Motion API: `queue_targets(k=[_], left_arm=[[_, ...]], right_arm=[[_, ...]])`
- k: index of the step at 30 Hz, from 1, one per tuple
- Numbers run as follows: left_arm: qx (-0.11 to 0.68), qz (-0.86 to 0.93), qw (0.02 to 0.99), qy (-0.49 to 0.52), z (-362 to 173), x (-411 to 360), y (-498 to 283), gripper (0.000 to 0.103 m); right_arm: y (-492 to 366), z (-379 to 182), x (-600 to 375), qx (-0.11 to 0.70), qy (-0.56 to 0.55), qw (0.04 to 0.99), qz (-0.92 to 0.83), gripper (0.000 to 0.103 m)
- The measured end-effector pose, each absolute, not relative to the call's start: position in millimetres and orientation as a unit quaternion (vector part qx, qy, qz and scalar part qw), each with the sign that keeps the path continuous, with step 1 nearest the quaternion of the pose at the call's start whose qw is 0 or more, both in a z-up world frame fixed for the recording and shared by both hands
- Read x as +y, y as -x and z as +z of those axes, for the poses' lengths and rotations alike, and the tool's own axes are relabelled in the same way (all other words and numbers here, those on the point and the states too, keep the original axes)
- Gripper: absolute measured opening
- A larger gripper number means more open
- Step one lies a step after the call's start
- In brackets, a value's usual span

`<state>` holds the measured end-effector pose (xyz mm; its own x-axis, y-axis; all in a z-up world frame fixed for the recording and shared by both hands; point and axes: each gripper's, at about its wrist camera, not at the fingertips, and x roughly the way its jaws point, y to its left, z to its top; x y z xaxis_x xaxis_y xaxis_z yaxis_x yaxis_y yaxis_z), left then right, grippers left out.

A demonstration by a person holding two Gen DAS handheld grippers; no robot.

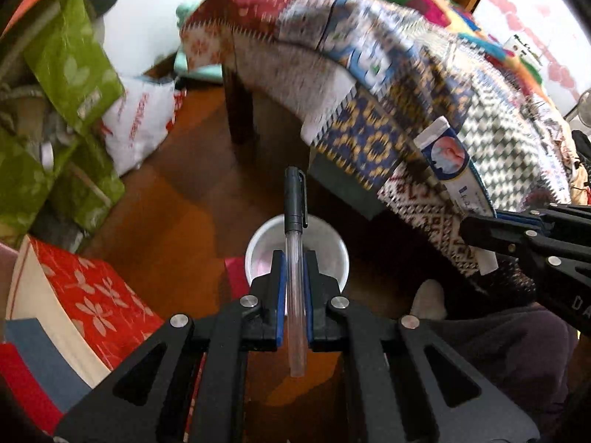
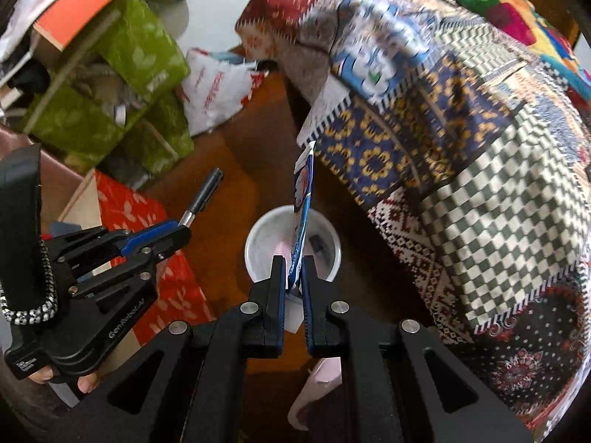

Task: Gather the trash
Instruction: 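Carry the pen and blue card down over the white bucket, then open both grippers to drop the pen and card into the bucket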

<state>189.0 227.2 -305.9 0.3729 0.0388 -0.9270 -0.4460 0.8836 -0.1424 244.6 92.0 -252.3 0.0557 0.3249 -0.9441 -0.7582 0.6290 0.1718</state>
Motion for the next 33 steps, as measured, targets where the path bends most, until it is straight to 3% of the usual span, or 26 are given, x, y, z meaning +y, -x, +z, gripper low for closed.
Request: queue_targets(k=[12, 17, 33], left_arm=[[0.579, 0.135, 0.777, 0.210, -345.2, 234.1, -205.0, 0.007], [0.589, 0.144, 0.772, 0.191, -342.4, 233.3, -212.8, 0.016], [0.541, 0.165, 0.806, 0.177, -278.3, 221.5, -193.9, 0.017]], right_arm=[[-256.7, -280.1, 119.5, 0.600, 0.183, 0.661, 0.412, 0.010], [-263.6, -281.8, 117.5, 0.605, 0.188, 0.664, 0.397, 0.029], [-253.4, -223.4, 68.3, 0.545, 0.185, 0.713, 0.401, 0.029]])
